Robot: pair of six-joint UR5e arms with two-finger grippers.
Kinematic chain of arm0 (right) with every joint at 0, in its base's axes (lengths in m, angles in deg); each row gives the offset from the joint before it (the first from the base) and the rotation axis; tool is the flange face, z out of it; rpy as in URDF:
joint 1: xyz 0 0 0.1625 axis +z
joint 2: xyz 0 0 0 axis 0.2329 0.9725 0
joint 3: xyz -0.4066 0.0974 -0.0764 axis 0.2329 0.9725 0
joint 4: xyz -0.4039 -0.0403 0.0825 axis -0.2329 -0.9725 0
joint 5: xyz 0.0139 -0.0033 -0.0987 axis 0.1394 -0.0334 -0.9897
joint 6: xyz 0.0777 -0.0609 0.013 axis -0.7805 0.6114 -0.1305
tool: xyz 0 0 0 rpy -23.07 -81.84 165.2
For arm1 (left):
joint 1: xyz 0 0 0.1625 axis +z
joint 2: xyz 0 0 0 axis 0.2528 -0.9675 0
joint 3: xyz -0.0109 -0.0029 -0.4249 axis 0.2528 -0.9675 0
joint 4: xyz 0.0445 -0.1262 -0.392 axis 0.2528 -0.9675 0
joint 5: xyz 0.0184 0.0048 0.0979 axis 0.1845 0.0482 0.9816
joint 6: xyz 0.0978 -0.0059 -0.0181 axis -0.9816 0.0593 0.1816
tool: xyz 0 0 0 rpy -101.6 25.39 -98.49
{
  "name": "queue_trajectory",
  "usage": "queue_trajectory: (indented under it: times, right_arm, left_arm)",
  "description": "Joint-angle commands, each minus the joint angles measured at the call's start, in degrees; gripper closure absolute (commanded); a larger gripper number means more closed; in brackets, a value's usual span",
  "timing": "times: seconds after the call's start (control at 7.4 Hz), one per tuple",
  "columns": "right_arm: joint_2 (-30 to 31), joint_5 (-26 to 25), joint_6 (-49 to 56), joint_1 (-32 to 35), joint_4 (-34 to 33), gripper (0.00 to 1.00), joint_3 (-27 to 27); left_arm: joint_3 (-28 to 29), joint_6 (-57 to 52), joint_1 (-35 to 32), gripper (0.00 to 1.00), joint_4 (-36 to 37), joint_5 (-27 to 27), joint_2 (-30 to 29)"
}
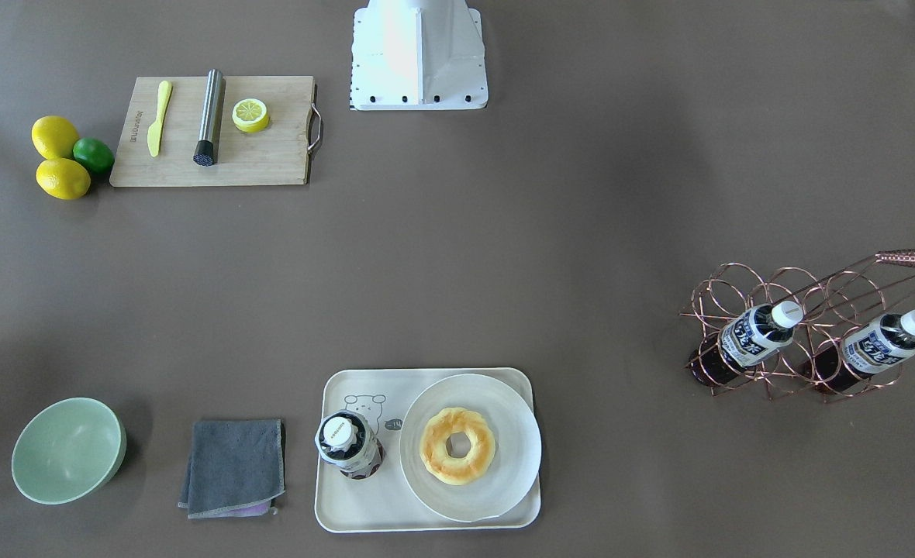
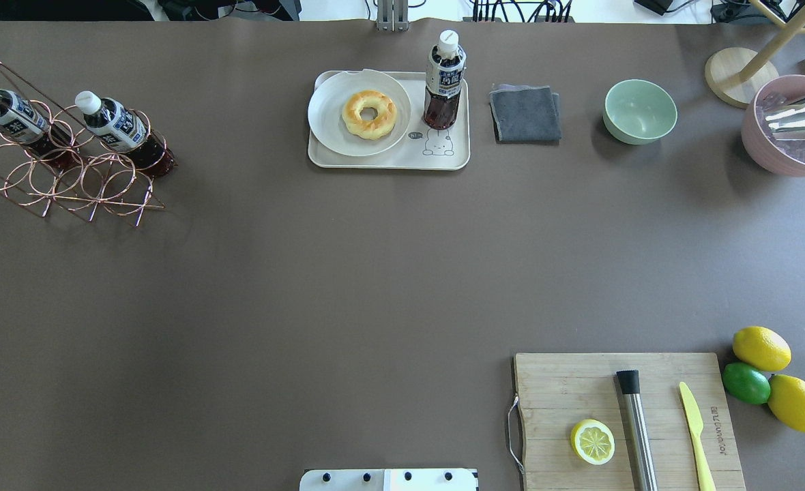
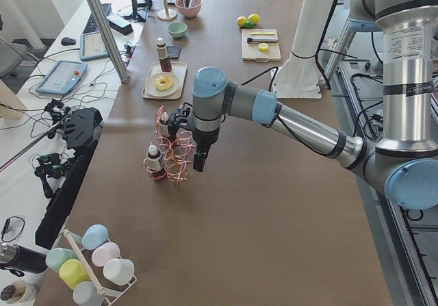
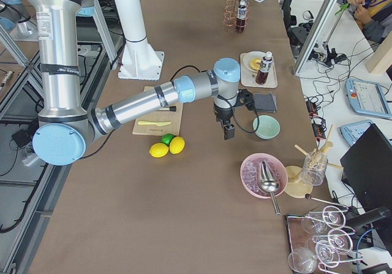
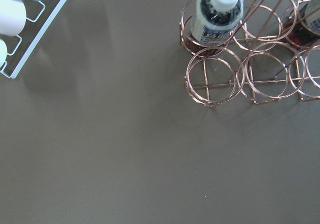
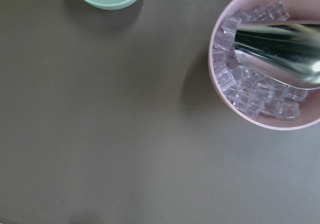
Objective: Place tea on tray
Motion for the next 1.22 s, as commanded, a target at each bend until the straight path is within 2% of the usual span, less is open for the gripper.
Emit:
queue_trajectory:
  times: [0.0, 0.27, 1.08]
  right_arm:
    - [4.12, 3.04, 10.84, 7.29, -0.04, 0.0, 1.58]
    - [6.32, 2.97, 11.2, 7.83, 0.4, 0.0, 1.41]
    - [5.98, 3.32, 11.38, 7.92, 1.54, 0.0, 2.2]
  left_arm:
    - [5.07, -11.25, -4.9, 0.03, -1.99, -0.18, 1.13]
    - [6.13, -11.28, -4.91, 0.03, -2.08, -0.88, 0.95]
    - [6.58, -11.19, -5.0, 0.03, -2.08, -0.8, 1.04]
